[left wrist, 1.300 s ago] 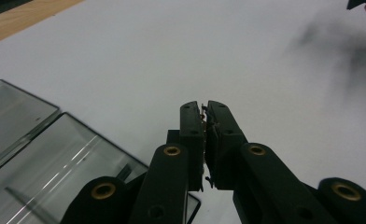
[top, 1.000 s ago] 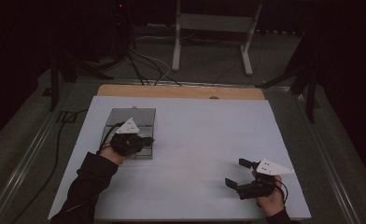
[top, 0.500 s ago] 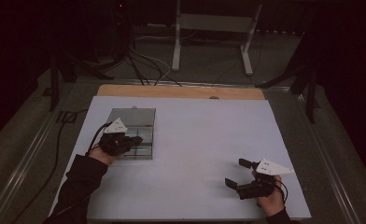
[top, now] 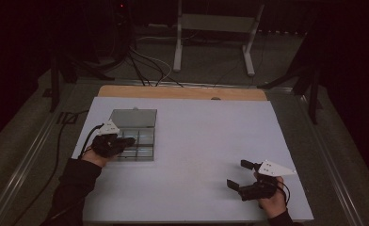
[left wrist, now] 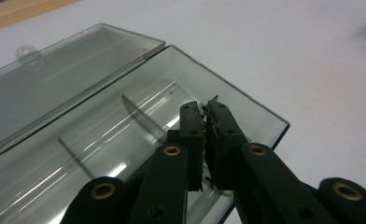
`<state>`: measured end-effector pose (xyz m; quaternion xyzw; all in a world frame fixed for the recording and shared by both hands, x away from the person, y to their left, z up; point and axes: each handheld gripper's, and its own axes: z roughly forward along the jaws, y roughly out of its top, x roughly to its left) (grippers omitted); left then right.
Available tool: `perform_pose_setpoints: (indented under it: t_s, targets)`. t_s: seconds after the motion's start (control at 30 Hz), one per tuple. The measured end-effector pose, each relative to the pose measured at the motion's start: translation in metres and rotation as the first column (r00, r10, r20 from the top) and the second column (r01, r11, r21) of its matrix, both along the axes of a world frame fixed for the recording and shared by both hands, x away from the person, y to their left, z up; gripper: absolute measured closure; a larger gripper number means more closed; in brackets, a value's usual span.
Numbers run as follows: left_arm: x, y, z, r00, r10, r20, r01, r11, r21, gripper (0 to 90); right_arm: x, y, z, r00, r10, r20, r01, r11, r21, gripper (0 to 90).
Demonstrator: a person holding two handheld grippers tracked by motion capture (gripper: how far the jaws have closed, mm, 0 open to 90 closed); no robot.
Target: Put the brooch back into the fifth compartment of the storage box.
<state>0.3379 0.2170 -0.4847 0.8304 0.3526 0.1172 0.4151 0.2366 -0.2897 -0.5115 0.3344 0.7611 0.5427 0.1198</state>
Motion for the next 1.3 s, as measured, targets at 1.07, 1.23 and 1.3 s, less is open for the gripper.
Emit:
perform_pose_setpoints:
  t_s: [1.07, 1.23, 1.3]
  targets:
    - [-0.010, 0.009, 0.010, 0.9977, -0.047, -0.048, 0.041, 0.9928, -0.112, 7.2, 0.001, 0.000, -0.001, 0.9999, -0.004, -0.011, 0.004, 1.000, -0.005, 0.0]
    - [-0.014, 0.012, 0.013, 0.9976, -0.058, -0.036, 0.052, 0.9868, -0.153, 1.8, 0.001, 0.001, -0.001, 1.0000, -0.003, -0.008, 0.003, 1.000, -0.006, 0.0]
    - [-0.016, 0.012, 0.013, 0.9977, -0.064, -0.024, 0.059, 0.9861, -0.155, 1.5, 0.001, 0.001, -0.001, 1.0000, -0.002, -0.008, 0.002, 1.000, -0.009, 0.0]
